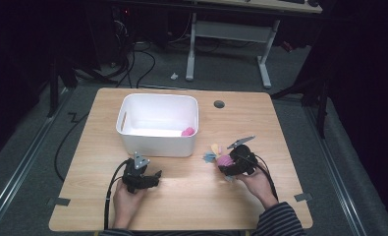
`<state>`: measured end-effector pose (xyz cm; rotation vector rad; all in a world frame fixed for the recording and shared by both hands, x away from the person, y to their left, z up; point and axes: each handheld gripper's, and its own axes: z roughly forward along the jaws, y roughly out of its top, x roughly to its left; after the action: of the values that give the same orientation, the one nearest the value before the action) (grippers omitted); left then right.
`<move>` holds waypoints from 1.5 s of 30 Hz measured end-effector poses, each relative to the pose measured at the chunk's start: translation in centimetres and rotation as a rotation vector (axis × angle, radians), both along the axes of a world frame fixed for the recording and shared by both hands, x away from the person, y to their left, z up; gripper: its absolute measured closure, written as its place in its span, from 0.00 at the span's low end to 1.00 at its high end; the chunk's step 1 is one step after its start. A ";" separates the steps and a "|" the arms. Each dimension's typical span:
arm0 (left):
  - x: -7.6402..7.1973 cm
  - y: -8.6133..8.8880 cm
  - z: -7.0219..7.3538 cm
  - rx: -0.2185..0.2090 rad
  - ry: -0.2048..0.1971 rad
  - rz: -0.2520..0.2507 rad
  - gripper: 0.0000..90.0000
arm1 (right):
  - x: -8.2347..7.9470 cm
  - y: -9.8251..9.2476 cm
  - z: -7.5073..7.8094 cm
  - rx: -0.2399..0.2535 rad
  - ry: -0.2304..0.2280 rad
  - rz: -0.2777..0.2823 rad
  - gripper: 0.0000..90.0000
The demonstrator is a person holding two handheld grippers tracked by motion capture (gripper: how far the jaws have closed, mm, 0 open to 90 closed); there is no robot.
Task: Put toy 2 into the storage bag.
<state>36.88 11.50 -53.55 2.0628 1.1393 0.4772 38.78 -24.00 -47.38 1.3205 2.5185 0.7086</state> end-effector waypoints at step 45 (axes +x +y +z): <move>0.0 -0.1 0.0 0.009 -0.003 -0.001 0.27 | -0.6 -0.4 9.8 0.112 -0.177 0.127 0.40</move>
<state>36.86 11.41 -53.56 2.0695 1.1362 0.4855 38.14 -24.39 -37.62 1.0848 2.4669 0.9611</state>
